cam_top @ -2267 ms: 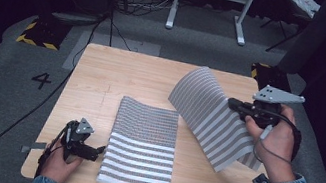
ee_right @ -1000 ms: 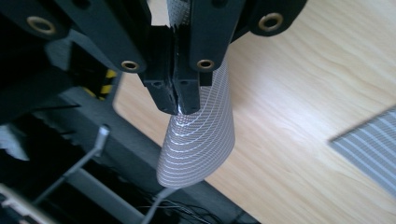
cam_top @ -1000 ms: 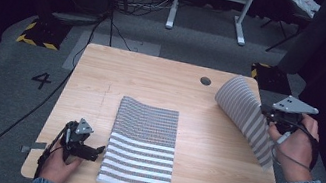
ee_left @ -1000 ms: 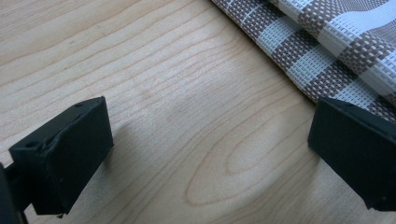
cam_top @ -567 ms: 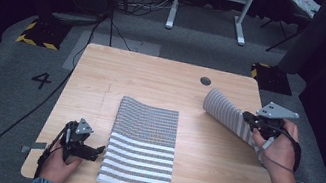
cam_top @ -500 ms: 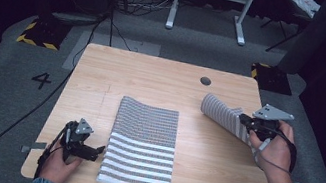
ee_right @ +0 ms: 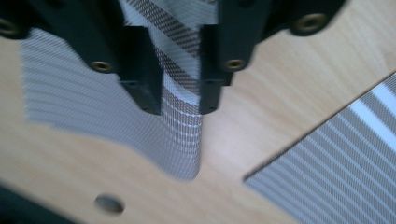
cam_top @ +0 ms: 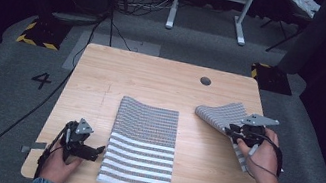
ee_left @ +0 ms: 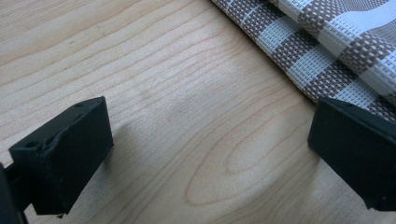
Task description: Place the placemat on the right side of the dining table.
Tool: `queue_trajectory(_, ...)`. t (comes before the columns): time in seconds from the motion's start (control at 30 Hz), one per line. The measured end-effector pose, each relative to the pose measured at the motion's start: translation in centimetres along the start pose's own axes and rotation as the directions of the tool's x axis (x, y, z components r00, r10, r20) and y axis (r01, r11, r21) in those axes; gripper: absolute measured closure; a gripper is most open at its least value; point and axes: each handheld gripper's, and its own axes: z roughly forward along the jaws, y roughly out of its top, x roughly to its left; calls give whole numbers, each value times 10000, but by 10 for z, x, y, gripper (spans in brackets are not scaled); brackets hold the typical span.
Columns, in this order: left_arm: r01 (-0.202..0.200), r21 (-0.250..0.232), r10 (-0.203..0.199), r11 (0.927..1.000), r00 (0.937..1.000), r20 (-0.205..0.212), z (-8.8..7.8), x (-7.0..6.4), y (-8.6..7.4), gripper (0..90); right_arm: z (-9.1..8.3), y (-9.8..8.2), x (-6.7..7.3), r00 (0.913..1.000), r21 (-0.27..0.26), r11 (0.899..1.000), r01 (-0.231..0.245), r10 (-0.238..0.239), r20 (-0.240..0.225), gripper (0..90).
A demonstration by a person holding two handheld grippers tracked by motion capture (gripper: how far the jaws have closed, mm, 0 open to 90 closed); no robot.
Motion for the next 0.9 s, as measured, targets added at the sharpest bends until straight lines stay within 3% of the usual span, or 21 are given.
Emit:
queue_trajectory(0.07,-3,1,3,10000,10000,1,0,0,0,1,10,-5,3,9994,786,9969,7,20,-336,511)
queue_trajectory(0.13,-8,2,8,10000,10000,-11,0,0,0,0,12,-8,6,9991,881,9961,30,8,-430,459)
queue_trajectory(0.17,-15,4,15,10000,10000,0,0,0,0,0,13,-9,8,9990,829,9965,-117,152,-426,410)
queue_trajectory(0.2,-5,2,5,10000,10000,1,0,0,0,0,10,-9,12,9964,523,9977,-436,472,-704,407)
queue_trajectory(0.33,-20,4,20,10000,10000,2,0,0,0,1,-2,-7,14,9912,-67,9957,-921,910,-956,365)
queue_trajectory(0.5,-21,6,21,10000,10000,10,0,0,0,1,-28,-5,8,9914,-828,9885,-1269,1236,-437,367)
queue_trajectory(0.57,0,-3,0,10000,10000,-23,0,0,0,0,-44,-8,1,9824,-1276,9741,-1868,1862,-164,397)
queue_trajectory(0.6,0,-3,0,10000,10000,-23,0,0,0,0,-44,-8,1,9824,-1276,9741,-1868,1862,-164,397)
queue_trajectory(0.63,-9,-10,9,10000,10000,-23,0,0,0,0,-52,-12,-6,9759,-1462,9655,-2153,2180,27,403)
queue_trajectory(0.77,-7,-12,7,10000,10000,-27,1,0,1,0,-64,-23,-18,9651,-1574,9554,-2499,2589,393,408)
queue_trajectory(0.9,8,-22,-9,10000,10000,-25,1,0,1,0,-75,-43,-36,9423,-1542,9452,-2879,3083,1304,368)
